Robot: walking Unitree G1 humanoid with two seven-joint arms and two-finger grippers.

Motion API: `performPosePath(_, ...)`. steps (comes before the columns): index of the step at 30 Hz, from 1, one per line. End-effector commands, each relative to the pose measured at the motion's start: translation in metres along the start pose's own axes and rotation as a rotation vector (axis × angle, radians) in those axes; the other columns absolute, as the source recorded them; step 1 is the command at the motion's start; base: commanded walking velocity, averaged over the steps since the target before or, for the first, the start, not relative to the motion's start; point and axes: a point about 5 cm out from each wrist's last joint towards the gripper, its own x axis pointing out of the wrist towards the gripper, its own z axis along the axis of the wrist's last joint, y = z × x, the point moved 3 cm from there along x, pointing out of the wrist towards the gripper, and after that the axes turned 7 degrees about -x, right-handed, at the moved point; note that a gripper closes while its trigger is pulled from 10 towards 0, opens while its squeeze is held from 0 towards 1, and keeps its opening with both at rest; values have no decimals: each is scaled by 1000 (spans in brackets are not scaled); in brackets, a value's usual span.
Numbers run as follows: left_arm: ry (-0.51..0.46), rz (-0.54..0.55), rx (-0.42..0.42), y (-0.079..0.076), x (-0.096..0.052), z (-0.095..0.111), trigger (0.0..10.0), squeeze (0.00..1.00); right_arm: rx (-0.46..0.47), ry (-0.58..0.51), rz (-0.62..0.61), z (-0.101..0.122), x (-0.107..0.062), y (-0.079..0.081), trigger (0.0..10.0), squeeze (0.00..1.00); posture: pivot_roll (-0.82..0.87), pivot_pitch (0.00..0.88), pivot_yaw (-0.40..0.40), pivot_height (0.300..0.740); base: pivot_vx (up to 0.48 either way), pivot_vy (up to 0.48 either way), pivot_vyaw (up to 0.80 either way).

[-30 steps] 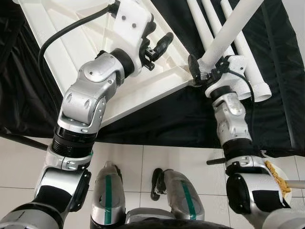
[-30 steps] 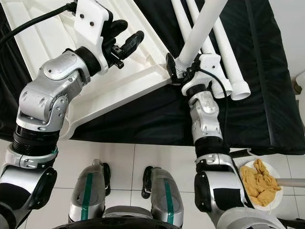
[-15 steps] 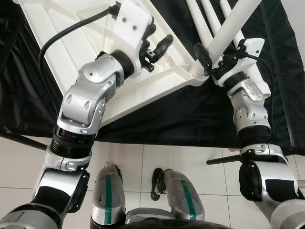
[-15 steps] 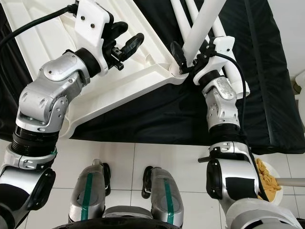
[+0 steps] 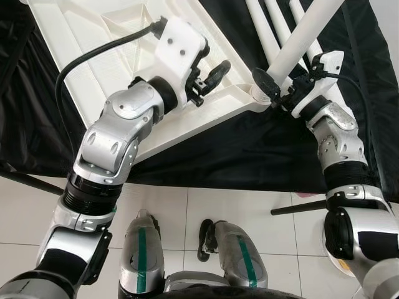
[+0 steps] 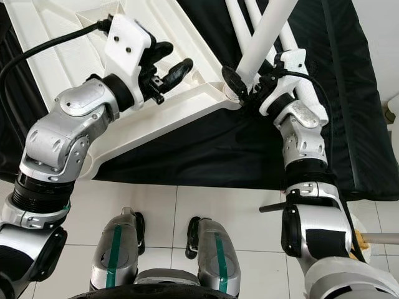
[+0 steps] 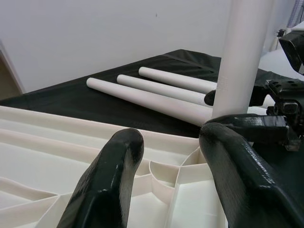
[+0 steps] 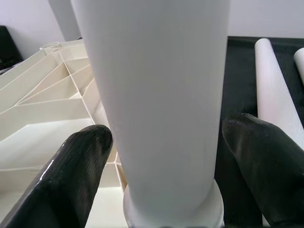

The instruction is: Building children table

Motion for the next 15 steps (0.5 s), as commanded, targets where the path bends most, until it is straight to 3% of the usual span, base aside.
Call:
performPosePath(1, 3, -96, 18, -12, -1, 1, 10000, 0, -24, 14, 6, 2, -2, -7, 10000, 0, 108, 88, -64, 740, 0, 0, 0)
performPosePath(12, 6, -101, 22, -13, -2, 1, 10000, 0, -60, 14, 27, 10, 3, -13, 10000, 0, 113, 84, -63, 740, 0, 0, 0)
performPosePath(15, 18, -152, 37, -22, -5, -1, 10000, 0, -70, 22, 51, 11, 5, -14, 10000, 0, 114, 80, -60, 740, 0, 0, 0)
